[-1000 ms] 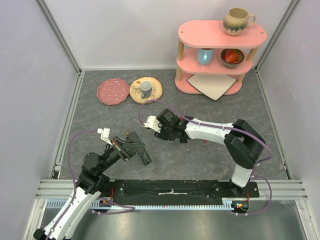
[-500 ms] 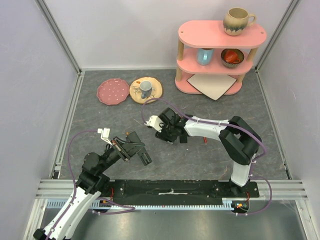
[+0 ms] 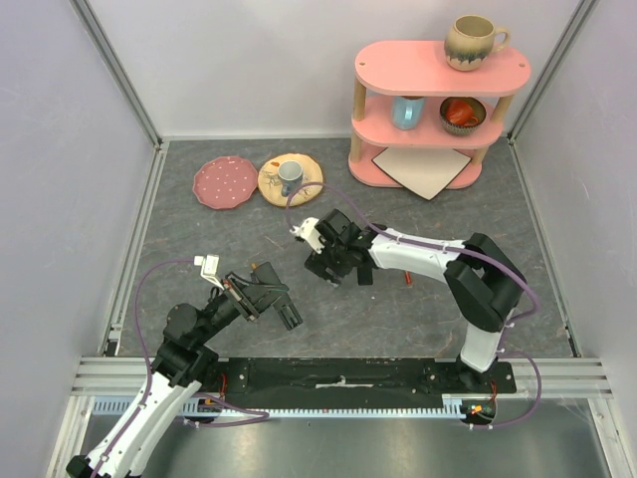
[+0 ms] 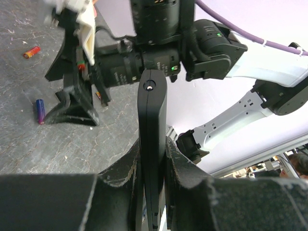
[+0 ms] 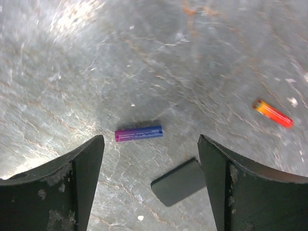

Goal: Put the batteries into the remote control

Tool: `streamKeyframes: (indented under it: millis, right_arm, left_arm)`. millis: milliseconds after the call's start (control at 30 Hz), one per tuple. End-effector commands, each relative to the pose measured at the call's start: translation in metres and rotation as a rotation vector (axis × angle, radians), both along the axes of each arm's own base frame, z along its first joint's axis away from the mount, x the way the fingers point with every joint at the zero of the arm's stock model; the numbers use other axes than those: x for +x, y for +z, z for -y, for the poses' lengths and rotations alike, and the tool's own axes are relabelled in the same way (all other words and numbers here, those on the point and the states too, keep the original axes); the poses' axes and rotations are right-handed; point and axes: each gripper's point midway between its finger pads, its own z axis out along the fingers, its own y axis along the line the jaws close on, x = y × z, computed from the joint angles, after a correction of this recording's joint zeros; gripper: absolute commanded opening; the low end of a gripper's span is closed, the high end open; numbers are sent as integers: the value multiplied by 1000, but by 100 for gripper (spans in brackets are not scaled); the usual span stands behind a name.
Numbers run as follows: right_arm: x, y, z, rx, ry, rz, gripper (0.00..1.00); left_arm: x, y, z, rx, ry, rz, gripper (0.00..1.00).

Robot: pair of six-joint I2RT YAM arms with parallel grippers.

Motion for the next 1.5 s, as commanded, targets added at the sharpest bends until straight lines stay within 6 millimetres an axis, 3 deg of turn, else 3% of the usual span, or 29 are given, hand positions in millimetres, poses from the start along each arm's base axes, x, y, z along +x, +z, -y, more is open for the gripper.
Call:
streamKeyframes:
  millis: [0, 133, 167, 267, 400, 767, 1233, 1467]
  right_arm:
    - [33, 66, -9, 205, -344, 131, 85]
    - [30, 58, 0, 320, -707, 50, 83]
    - [28, 57, -1, 384, -835, 5, 81]
    - [22, 46, 3, 446, -1003, -43, 70]
    - [17, 32, 1, 412, -1048, -49, 61]
    - [9, 2, -2, 332, -1065, -83, 56]
    - [0, -11, -2, 278, -1064, -91, 45]
    - [-2, -17, 0, 244, -1036, -86, 32]
  left_arm:
    - [-3, -8, 0, -16, -15, 35, 2]
    - [-1, -11, 0, -12, -5, 25, 2]
    - [-1, -10, -1, -13, -2, 25, 2]
    - [0, -9, -2, -12, 9, 26, 2]
    - [2, -11, -2, -8, 16, 13, 2]
    - [2, -17, -1, -9, 11, -12, 2]
    - [1, -19, -1, -10, 6, -21, 2]
    - [0, -18, 0, -10, -3, -17, 2]
